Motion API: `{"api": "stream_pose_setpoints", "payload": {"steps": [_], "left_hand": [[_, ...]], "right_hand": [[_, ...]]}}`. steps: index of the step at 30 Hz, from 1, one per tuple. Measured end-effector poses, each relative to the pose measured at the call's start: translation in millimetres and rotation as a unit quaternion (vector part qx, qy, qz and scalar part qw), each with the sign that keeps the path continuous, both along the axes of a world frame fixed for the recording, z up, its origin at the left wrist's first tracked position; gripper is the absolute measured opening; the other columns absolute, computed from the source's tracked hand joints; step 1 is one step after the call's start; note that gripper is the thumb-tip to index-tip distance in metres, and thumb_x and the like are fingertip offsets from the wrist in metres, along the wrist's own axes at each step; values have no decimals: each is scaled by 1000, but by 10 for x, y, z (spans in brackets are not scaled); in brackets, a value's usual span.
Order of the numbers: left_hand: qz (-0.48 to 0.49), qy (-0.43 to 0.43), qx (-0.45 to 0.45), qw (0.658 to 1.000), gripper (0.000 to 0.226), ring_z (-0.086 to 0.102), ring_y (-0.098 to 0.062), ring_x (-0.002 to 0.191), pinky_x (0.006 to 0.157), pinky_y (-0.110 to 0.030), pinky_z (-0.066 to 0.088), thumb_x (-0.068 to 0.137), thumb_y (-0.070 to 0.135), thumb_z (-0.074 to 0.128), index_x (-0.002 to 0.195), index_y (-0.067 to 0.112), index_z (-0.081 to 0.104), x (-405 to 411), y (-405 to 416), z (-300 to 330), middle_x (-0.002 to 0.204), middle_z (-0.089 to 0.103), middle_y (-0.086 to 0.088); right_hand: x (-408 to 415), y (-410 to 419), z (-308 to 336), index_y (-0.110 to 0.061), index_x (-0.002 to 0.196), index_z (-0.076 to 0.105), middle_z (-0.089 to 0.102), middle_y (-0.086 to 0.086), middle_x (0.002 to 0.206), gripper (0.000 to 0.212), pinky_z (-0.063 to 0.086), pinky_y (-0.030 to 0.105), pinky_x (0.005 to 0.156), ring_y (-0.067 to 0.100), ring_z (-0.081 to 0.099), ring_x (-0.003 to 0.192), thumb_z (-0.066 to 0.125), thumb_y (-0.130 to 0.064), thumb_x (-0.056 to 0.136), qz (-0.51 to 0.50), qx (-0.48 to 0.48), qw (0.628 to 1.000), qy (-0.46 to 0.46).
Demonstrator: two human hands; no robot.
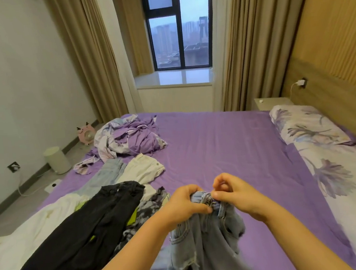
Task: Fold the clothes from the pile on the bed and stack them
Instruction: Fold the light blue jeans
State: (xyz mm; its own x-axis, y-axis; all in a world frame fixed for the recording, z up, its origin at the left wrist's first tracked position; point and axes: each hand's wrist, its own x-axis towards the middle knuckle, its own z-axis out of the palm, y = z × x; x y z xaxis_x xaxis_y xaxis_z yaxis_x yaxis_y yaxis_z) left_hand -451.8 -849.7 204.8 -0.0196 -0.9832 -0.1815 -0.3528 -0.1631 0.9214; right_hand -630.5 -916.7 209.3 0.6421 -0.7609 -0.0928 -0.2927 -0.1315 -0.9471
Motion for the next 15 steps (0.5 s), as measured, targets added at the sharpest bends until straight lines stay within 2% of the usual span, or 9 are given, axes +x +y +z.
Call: {"api": "stream_pose_setpoints", "payload": {"steps": [2, 5, 9, 12, 15], "left_hand": [[6, 53, 23, 998, 21, 55, -9, 67, 64, -21, 45, 75, 2, 76, 90, 7, 61, 39, -1, 67, 75, 58, -3], [-11, 76, 47, 996, 23, 59, -18, 80, 77, -33, 48, 80, 15, 76, 97, 5, 64, 106, 16, 145, 85, 61, -7], [41, 74, 24, 996, 22, 58, -18, 80, 76, -34, 46, 81, 28, 75, 90, 9, 68, 129, 41, 179, 83, 63, -7], [97, 119, 35, 988, 33, 65, -27, 87, 88, -46, 51, 82, 26, 73, 99, -2, 68, 142, 60, 166, 96, 70, -20], [141, 168, 43, 975, 29, 68, -28, 85, 87, -45, 53, 80, 20, 73, 99, -2, 70, 130, 94, 145, 94, 72, -20]], "right_hand": [[40, 16, 18, -19, 88, 52, 54, -9, 68, 11, 44, 19, 62, 2, 50, 63, 63, -16, 90, -15, -54, 998, -5], [96, 21, 65, -21, 87, 51, 54, -5, 77, 12, 44, 17, 62, 2, 49, 64, 62, -18, 91, -17, -112, 994, -1], [112, 19, 102, -23, 98, 56, 61, -4, 92, 14, 51, 22, 73, 6, 60, 81, 66, -18, 89, 8, -67, 997, -42], [157, 71, 96, -24, 101, 56, 64, -4, 95, 25, 52, 22, 71, 5, 62, 80, 72, -16, 84, 23, -54, 998, -33], [266, 163, 76, -24, 99, 56, 65, -2, 96, 23, 53, 24, 69, 9, 63, 82, 71, -15, 84, -5, -80, 997, -16]]}}
